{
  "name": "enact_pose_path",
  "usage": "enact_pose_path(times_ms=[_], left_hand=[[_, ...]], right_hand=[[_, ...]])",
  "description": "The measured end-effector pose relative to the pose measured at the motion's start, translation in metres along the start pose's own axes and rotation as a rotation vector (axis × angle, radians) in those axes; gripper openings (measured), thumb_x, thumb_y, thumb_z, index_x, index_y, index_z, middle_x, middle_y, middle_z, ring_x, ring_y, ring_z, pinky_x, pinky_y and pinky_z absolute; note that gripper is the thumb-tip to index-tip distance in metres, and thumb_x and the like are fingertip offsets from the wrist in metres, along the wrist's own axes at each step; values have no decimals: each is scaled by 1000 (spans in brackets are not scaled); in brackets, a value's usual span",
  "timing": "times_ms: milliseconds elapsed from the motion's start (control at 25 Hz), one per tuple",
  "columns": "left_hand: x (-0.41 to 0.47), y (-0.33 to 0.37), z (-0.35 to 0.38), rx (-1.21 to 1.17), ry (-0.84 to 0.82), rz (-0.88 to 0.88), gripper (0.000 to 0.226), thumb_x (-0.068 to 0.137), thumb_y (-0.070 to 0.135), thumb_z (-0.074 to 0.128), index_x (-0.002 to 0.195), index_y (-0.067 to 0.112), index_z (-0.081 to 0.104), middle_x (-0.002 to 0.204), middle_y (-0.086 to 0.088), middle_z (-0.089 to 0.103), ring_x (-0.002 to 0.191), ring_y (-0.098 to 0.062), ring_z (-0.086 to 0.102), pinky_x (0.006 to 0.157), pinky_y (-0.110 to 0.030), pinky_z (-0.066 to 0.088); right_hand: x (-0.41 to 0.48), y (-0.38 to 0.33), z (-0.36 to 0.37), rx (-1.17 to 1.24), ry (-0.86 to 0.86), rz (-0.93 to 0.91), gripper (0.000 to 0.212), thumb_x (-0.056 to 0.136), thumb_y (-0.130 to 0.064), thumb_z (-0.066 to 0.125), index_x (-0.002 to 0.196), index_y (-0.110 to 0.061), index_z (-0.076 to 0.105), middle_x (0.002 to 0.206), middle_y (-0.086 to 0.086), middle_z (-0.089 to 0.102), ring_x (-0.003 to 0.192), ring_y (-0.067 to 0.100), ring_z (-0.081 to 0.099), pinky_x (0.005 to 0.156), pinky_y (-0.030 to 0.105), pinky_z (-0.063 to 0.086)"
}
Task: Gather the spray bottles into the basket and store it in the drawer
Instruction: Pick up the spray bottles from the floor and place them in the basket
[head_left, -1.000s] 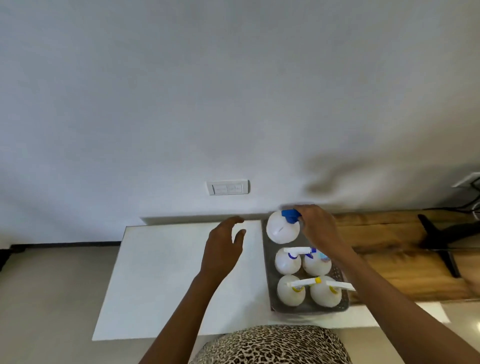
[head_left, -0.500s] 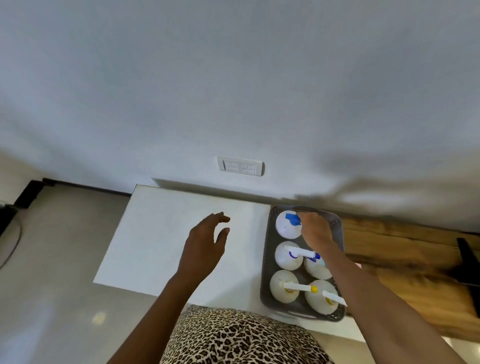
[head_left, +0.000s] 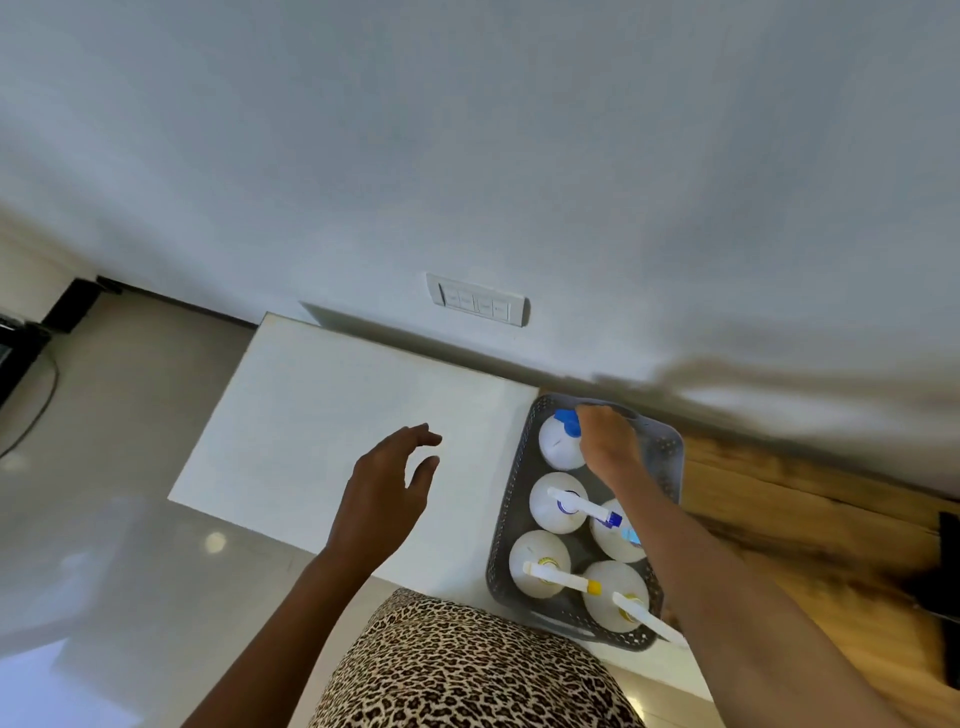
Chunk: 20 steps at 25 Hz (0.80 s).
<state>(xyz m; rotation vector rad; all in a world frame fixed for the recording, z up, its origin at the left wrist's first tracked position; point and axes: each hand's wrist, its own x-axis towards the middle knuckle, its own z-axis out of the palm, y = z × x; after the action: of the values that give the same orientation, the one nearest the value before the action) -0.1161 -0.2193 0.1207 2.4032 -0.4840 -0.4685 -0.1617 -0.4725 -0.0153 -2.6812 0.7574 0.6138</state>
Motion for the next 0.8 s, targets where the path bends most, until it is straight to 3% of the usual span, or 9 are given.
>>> enact_pose_path(times_ms=[280,520,640,800], left_hand=[[-3,0,-2,-11,51,-29,25,86,13,59,111,17,60,129,-5,59,119,-20,54,97,-29,41],[-17,-5,-12,-26,116,-36,25,87,15,57,113,17,60,130,-5,58,120,-20,54,98,-28,39],[-25,-9,-20,-49,160,-58,25,88,17,56,113,18,59,131,-3,57,121,-20,52,97,-26,36],[-42,-24,-40,-96,239,-77,24,89,17,55,112,20,59,131,-1,56,121,-17,52,95,-22,36]], right_hand=[[-8,4,7,-34,-11,-18,28,89,-8,56,117,-6,54,113,14,66,103,26,63,86,31,54],[-23,-4,-7,56,41,-60,47,88,-5,56,133,-9,41,126,16,59,113,29,58,87,36,53],[-35,-23,-18,81,115,-123,39,93,-10,47,131,-9,42,119,17,62,107,31,60,85,38,50],[-53,-67,-29,133,184,-254,34,94,-14,45,127,-6,47,122,19,60,113,34,55,95,41,45]])
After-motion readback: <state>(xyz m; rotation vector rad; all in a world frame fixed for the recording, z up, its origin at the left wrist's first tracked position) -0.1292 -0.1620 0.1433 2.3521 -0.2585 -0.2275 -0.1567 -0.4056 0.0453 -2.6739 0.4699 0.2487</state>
